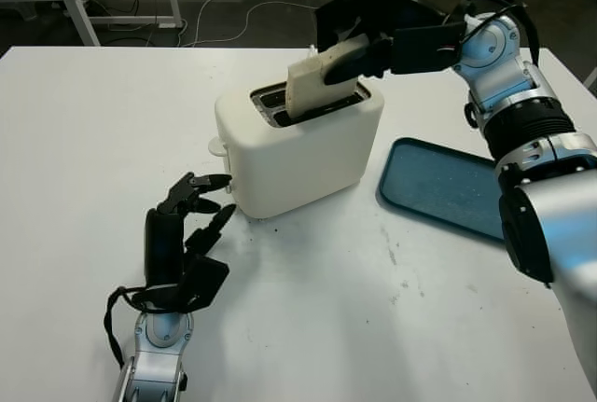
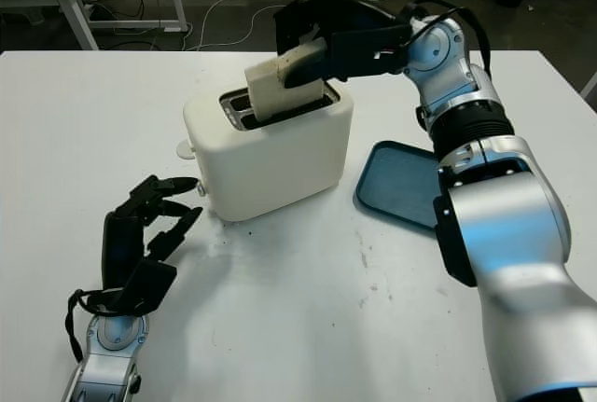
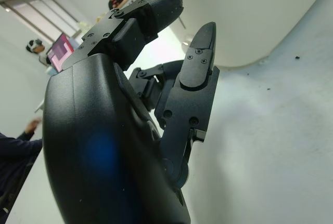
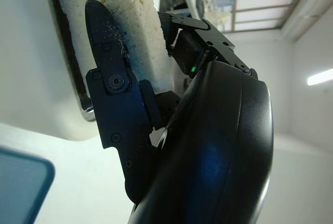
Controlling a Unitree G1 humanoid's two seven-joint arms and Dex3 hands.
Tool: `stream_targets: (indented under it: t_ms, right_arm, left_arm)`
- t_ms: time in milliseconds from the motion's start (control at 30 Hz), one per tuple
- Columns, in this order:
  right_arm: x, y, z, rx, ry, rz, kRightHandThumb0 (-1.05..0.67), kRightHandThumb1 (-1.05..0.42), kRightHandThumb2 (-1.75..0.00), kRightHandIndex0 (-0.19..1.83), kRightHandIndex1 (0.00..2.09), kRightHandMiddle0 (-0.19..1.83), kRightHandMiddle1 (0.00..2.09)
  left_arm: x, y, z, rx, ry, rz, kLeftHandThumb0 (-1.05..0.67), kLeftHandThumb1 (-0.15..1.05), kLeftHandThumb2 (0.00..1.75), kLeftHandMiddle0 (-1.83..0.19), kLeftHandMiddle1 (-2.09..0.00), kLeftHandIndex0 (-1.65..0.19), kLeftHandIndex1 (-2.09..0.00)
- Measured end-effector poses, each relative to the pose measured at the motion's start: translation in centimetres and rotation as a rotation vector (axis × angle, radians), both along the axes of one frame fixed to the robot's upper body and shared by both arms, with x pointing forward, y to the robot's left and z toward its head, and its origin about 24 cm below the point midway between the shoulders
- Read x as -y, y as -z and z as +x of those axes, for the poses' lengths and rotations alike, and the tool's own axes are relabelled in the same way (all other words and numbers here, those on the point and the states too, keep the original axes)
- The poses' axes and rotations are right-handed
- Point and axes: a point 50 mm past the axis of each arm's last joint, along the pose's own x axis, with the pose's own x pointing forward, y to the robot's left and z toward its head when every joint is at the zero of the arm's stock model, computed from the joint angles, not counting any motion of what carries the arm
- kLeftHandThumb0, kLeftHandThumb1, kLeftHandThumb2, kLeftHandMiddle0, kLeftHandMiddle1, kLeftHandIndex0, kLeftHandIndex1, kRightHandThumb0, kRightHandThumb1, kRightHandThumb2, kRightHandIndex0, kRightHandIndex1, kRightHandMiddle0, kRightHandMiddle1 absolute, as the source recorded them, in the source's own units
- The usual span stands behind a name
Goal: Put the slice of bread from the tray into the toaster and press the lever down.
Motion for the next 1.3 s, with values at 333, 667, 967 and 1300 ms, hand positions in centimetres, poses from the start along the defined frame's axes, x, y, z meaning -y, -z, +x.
stream_targets:
  t_ms: [333,667,967,1300]
  right_arm:
    - [0.2,0.0,-0.1,-0.013,-0.010,-0.014,-0.50,-0.92,-0.04,1.14,1.75,0.97,1.75]
    - [-0.7,1.3,-1.0,0.454,-0.048,-0.454,-0.92,-0.81,0.00,0.23,0.82,0.69,0.09]
    - [-0.7,1.0,-1.5,0.646,-0.090,-0.528,-0.85,-0.81,0.00,0.15,0.68,0.64,0.00]
    - [-0.3,1.0,-1.5,0.723,-0.074,-0.502,-0.82,-0.83,-0.01,0.18,0.68,0.62,0.00]
  left_arm:
    - [0.0,0.0,0.0,0.000,0.001,0.000,-0.22,0.92,0.15,-0.59,-1.24,-0.64,-0.68]
    - [0.0,0.0,0.0,0.000,0.000,0.000,-0.22,0.92,0.15,-0.61,-1.25,-0.65,-0.68]
    - [0.0,0.0,0.0,0.000,0.000,-0.001,-0.22,0.92,0.15,-0.59,-1.25,-0.65,-0.68]
    - [0.0,0.0,0.0,0.000,0.000,-0.001,-0.22,0.92,0.14,-0.59,-1.25,-0.65,-0.69]
